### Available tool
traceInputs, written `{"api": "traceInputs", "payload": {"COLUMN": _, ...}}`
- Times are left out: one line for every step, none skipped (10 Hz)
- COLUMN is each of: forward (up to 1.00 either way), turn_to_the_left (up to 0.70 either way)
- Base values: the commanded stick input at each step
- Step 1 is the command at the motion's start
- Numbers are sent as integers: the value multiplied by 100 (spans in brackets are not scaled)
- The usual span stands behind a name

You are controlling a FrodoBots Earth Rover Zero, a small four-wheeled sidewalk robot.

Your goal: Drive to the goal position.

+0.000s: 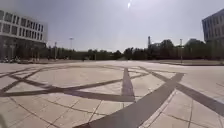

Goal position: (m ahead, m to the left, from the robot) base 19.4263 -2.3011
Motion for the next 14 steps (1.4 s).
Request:
{"api": "traceInputs", "payload": {"forward": 100, "turn_to_the_left": 0}}
{"api": "traceInputs", "payload": {"forward": 100, "turn_to_the_left": 0}}
{"api": "traceInputs", "payload": {"forward": 100, "turn_to_the_left": 0}}
{"api": "traceInputs", "payload": {"forward": 100, "turn_to_the_left": 0}}
{"api": "traceInputs", "payload": {"forward": 100, "turn_to_the_left": 0}}
{"api": "traceInputs", "payload": {"forward": 100, "turn_to_the_left": 0}}
{"api": "traceInputs", "payload": {"forward": 100, "turn_to_the_left": 0}}
{"api": "traceInputs", "payload": {"forward": 100, "turn_to_the_left": 0}}
{"api": "traceInputs", "payload": {"forward": 100, "turn_to_the_left": 0}}
{"api": "traceInputs", "payload": {"forward": 78, "turn_to_the_left": 0}}
{"api": "traceInputs", "payload": {"forward": 11, "turn_to_the_left": 0}}
{"api": "traceInputs", "payload": {"forward": 0, "turn_to_the_left": 0}}
{"api": "traceInputs", "payload": {"forward": 0, "turn_to_the_left": 0}}
{"api": "traceInputs", "payload": {"forward": 0, "turn_to_the_left": 0}}
